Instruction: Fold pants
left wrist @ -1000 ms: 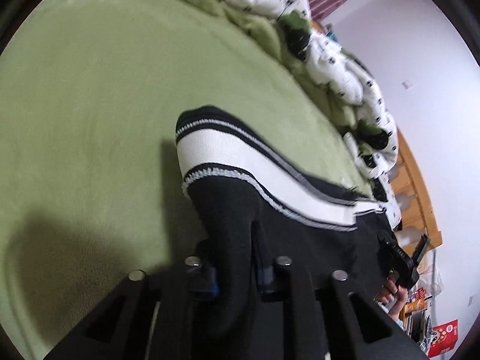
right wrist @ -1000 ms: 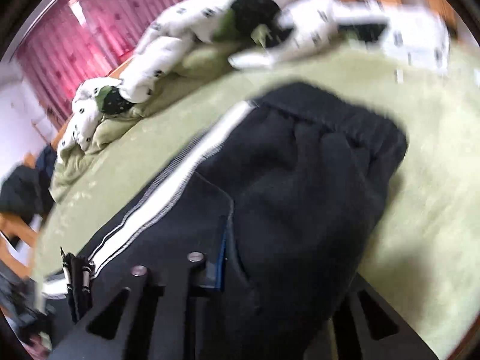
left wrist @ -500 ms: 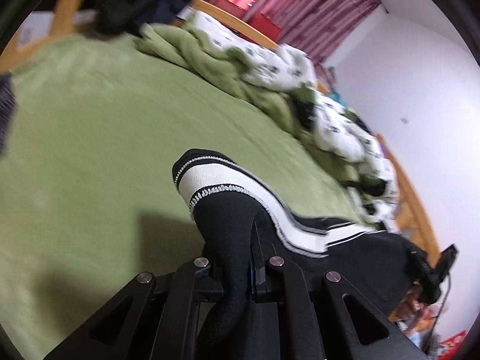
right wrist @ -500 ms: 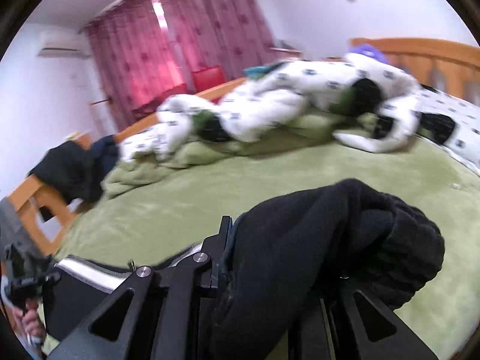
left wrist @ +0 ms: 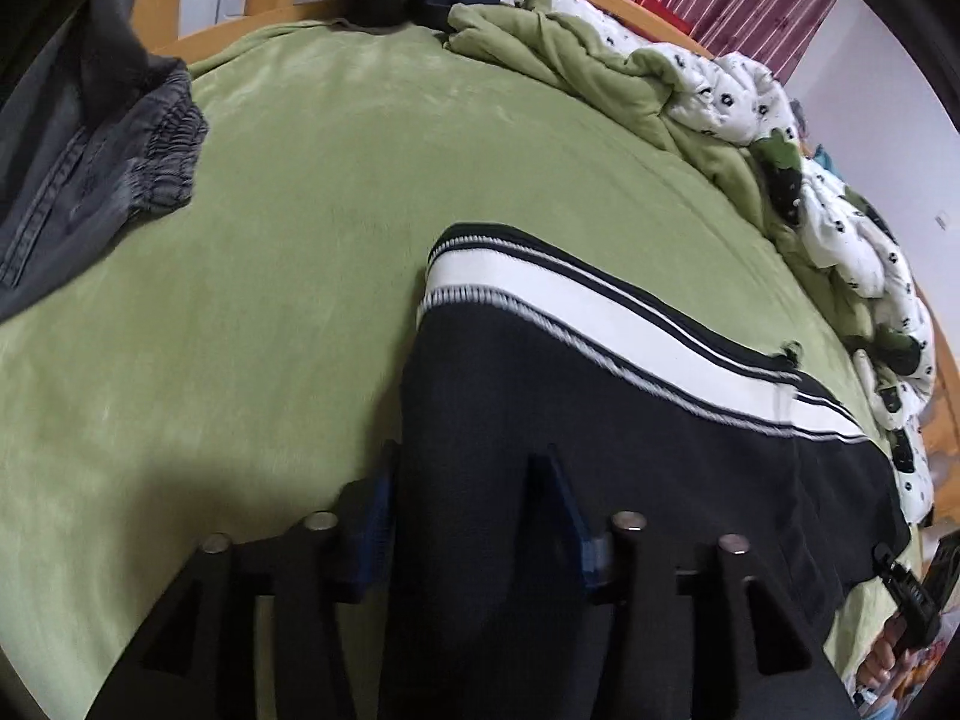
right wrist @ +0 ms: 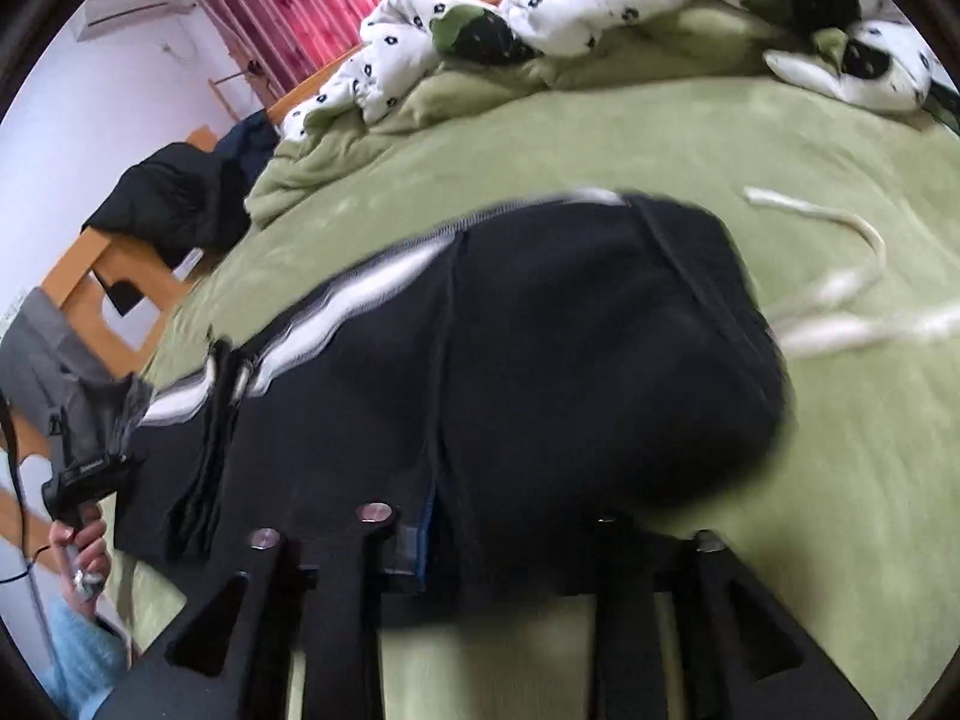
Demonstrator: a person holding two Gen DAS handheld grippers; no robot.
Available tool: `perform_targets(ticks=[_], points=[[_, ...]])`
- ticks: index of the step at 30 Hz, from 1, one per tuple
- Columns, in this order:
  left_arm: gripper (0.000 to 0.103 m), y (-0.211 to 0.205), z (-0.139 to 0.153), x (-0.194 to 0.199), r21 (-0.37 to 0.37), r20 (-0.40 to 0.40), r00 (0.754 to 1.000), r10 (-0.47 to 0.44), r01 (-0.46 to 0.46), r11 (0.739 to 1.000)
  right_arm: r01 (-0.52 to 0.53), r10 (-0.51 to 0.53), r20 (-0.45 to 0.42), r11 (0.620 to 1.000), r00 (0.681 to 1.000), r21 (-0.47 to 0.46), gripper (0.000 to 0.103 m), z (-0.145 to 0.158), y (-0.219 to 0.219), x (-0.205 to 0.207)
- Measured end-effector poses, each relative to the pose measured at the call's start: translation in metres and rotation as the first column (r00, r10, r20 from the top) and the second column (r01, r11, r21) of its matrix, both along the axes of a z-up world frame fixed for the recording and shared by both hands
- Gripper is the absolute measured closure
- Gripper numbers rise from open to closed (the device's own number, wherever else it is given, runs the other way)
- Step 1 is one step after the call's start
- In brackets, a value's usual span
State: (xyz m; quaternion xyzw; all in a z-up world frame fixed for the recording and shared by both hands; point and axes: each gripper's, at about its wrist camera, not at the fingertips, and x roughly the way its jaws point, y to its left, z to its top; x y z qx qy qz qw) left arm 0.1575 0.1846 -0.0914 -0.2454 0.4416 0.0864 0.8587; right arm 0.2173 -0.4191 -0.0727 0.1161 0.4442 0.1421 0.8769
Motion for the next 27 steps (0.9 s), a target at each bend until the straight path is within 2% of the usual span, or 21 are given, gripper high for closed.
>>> perform_targets(ticks=[1,2,3,5,7,8,11,14,16,19,22,24,27], points=[[0.047,-0.004,0.003,-0.007,-0.004,0.022,1.000,0.001,-0.001,1.000,0.019,-0.019,0.015,1.000,1.000,-0.009,0.046,0.002,-0.007,-0.009],[0.045,-0.007,0.008,-0.017,-0.008,0.050,0.999,-0.005,0.006,1.000,0.039,-0.038,0.034,0.999,0.999,-0.004,0.041,0.005,-0.016,-0.019],[0.041,-0.012,0.013,-0.025,-0.003,0.075,0.997,-0.017,0.017,1.000,0.055,-0.056,0.039,0.998,0.998,0.022,0.039,0.007,-0.026,-0.027],[0.038,-0.024,0.021,-0.034,0.027,0.112,0.993,-0.025,0.022,0.999,0.102,-0.102,-0.003,0.985,0.995,0.139,0.033,0.007,-0.047,-0.029],[0.035,-0.038,0.028,-0.040,0.047,0.130,0.991,-0.026,0.020,0.999,0.150,-0.140,-0.057,0.947,0.989,0.283,0.031,0.000,-0.063,-0.021],[0.035,-0.044,0.030,-0.041,0.057,0.136,0.990,-0.024,0.016,0.998,0.165,-0.150,-0.071,0.932,0.986,0.322,0.031,-0.002,-0.066,-0.016],[0.035,-0.053,0.036,-0.046,0.085,0.157,0.988,-0.011,-0.003,0.996,0.222,-0.208,-0.078,0.907,0.975,0.357,0.031,-0.007,-0.069,0.000],[0.035,-0.053,0.040,-0.052,0.076,0.164,0.986,-0.006,-0.006,0.997,0.227,-0.231,-0.015,0.938,0.973,0.261,0.025,-0.005,-0.064,0.008],[0.035,-0.052,0.041,-0.059,0.017,0.196,0.980,-0.023,0.020,1.000,0.186,-0.195,0.020,0.961,0.981,0.206,0.025,-0.003,-0.062,0.004],[0.035,-0.056,0.042,-0.062,0.017,0.205,0.978,-0.024,0.021,1.000,0.122,-0.130,0.072,0.987,0.989,0.105,0.025,0.000,-0.062,-0.011],[0.035,-0.066,0.038,-0.056,0.001,0.199,0.978,-0.057,0.058,0.998,0.090,-0.089,0.074,0.996,0.993,-0.006,0.025,-0.005,-0.062,-0.017],[0.035,-0.077,0.033,-0.047,-0.017,0.184,0.980,-0.078,0.083,0.996,0.080,-0.079,0.053,0.997,0.995,-0.023,0.026,-0.013,-0.060,-0.010],[0.035,-0.099,0.031,-0.038,0.001,0.172,0.979,-0.105,0.107,0.994,0.043,-0.044,0.021,0.999,0.999,0.009,0.026,-0.026,-0.052,0.013]])
